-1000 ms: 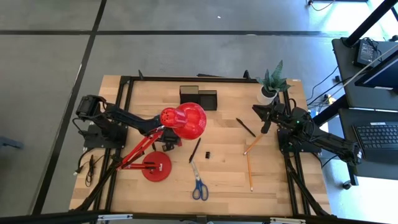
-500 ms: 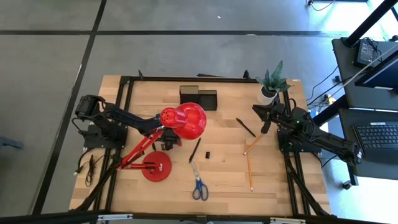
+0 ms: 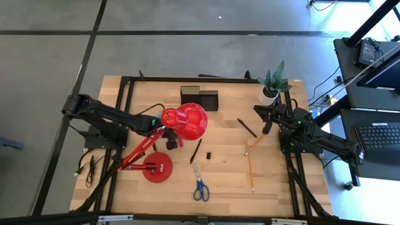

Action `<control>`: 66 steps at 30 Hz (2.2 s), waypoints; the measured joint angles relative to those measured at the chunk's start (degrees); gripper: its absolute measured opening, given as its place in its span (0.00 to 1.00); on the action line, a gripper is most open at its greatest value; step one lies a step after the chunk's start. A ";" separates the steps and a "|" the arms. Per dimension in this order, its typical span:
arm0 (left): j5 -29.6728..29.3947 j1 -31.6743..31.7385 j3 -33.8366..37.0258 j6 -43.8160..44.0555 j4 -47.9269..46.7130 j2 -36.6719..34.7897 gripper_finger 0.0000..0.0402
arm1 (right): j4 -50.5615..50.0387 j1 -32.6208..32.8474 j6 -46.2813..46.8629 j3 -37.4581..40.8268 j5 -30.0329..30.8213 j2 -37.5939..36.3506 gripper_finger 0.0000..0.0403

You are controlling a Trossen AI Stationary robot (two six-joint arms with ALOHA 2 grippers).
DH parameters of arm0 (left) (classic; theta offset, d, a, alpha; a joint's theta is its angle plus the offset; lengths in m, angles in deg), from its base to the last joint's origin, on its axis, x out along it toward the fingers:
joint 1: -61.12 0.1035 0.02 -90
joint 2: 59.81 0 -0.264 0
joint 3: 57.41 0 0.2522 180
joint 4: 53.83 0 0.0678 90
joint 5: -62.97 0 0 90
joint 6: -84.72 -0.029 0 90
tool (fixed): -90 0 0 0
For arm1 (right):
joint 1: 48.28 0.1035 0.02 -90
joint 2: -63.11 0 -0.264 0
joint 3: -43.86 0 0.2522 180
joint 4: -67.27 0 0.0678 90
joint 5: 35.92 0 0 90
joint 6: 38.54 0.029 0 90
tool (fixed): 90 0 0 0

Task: Pick and place office supplies into organizer
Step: Put the top left binder clip into the desk organizer

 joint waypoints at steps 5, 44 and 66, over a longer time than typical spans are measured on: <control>1.08 3.24 0.00 -6.59 3.29 -2.24 0.01 | 0.02 0.00 0.00 0.00 0.00 0.00 0.15; 30.21 31.78 16.59 -14.93 47.30 -2.27 0.01 | 0.02 0.00 -1.21 0.00 0.01 -0.02 0.15; 29.18 33.27 16.63 -13.06 55.91 10.26 0.01 | 0.02 0.00 -1.14 0.00 0.00 -0.02 0.15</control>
